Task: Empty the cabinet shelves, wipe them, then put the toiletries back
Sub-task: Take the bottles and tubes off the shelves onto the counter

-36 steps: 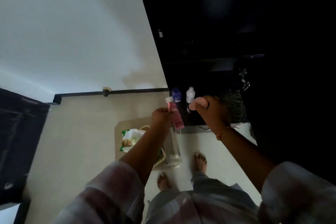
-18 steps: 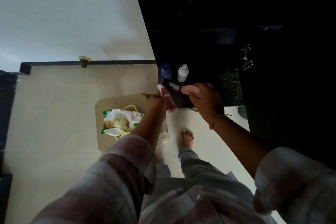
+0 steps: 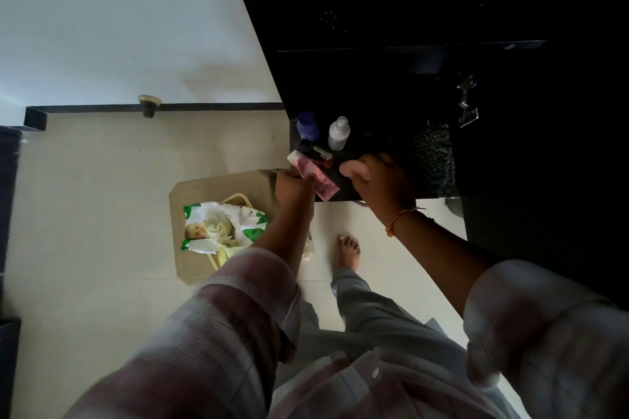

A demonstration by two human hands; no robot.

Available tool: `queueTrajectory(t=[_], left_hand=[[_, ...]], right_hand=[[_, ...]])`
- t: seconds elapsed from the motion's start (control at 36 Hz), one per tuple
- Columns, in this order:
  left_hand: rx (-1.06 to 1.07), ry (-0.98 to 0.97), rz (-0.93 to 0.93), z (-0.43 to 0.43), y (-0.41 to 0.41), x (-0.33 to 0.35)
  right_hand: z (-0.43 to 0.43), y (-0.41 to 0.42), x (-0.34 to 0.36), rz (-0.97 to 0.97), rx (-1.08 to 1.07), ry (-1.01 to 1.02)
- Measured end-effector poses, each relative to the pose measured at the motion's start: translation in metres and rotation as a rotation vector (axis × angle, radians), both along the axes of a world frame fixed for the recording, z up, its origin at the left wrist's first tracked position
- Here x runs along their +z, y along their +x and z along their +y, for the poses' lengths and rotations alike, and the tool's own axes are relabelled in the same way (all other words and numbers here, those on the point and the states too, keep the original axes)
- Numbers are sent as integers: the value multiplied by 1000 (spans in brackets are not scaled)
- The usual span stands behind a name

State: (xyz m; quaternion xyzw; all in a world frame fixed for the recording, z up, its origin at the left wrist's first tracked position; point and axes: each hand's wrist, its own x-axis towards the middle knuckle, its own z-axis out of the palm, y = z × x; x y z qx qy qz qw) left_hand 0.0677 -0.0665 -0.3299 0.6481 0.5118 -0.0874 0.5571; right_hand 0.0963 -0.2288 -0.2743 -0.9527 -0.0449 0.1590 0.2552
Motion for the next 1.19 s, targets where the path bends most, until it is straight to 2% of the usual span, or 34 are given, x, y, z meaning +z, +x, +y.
queueTrajectory(t=[0.28,0.72,0.86,0.97,1.19], left_hand=[[17,27,6,-2,3,10],[-159,101,19,-3,-2,22],[-239,208,39,1,-5,26],[-354,390,21,1,-8,32],[-603,556,-208,-2,-20,88]], right_hand=[[8,1,-3,-20,54,1],[18,-4,-2,-1,56,20],[16,-8,-3,14,38,9],[14,-12,8,-23,23,-4],[8,-20,52,-160,14,-27]])
